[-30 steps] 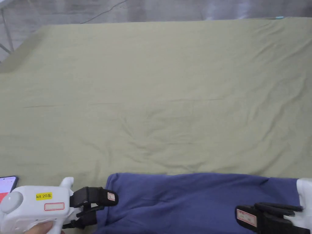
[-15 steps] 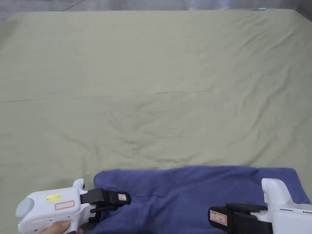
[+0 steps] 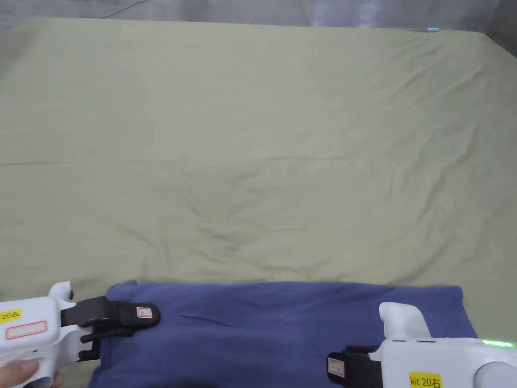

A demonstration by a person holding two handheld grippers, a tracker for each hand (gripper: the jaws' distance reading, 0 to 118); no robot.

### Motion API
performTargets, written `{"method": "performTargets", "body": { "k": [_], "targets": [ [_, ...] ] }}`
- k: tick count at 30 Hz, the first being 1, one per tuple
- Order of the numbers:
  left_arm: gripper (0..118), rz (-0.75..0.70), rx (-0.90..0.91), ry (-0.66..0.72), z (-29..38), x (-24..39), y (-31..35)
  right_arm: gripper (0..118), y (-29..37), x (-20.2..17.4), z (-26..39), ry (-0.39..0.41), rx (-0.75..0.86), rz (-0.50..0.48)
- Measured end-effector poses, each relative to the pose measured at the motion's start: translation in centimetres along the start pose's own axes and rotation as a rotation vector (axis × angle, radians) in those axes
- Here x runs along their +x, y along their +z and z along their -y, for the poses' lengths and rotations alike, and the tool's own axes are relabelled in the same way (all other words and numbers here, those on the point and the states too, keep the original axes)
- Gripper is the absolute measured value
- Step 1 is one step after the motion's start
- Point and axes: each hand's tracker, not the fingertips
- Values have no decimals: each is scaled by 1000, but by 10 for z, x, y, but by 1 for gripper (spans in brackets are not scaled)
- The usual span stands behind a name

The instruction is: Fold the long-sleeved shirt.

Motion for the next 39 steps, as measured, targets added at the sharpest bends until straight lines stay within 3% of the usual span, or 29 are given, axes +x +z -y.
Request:
{"method": "performTargets", "body": {
  "k": [5,7,10,12,15,19,23,27,31,33,35,36,38,39],
  "targets": [
    [7,-89,116,-11,-9,9,72,0,4,-24,0,66,1,-11],
    [7,-209,175,-54,-12,23,101,0,7,-30,-1,87,3,-10],
    [7,-509,242,-172,-8,52,122,0,11,-33,0,92,9,-10],
    [7,-565,242,-193,3,66,111,0,11,-31,1,78,-8,6],
    [7,-499,224,-182,27,95,73,0,19,-25,4,73,-17,20],
    [7,-615,167,-440,58,162,-12,0,42,-9,8,47,-2,7],
    [7,-591,13,-502,88,196,-119,0,62,9,10,38,20,10],
    [8,-666,-143,-537,110,188,-227,0,77,32,12,1,34,18],
    [8,-869,-189,-527,122,156,-310,0,89,55,15,-29,48,26],
    [11,-938,-112,-539,129,152,-324,0,94,65,16,-49,55,30],
    [23,-966,-67,-498,130,163,-325,0,95,75,16,-73,65,28],
    [41,-932,-88,-521,134,169,-327,0,95,79,17,-88,69,22],
    [103,-769,-125,-522,138,169,-322,0,94,86,17,-116,74,6],
    [111,-672,-133,-501,140,168,-317,0,93,89,17,-126,78,0]
  ]
}}
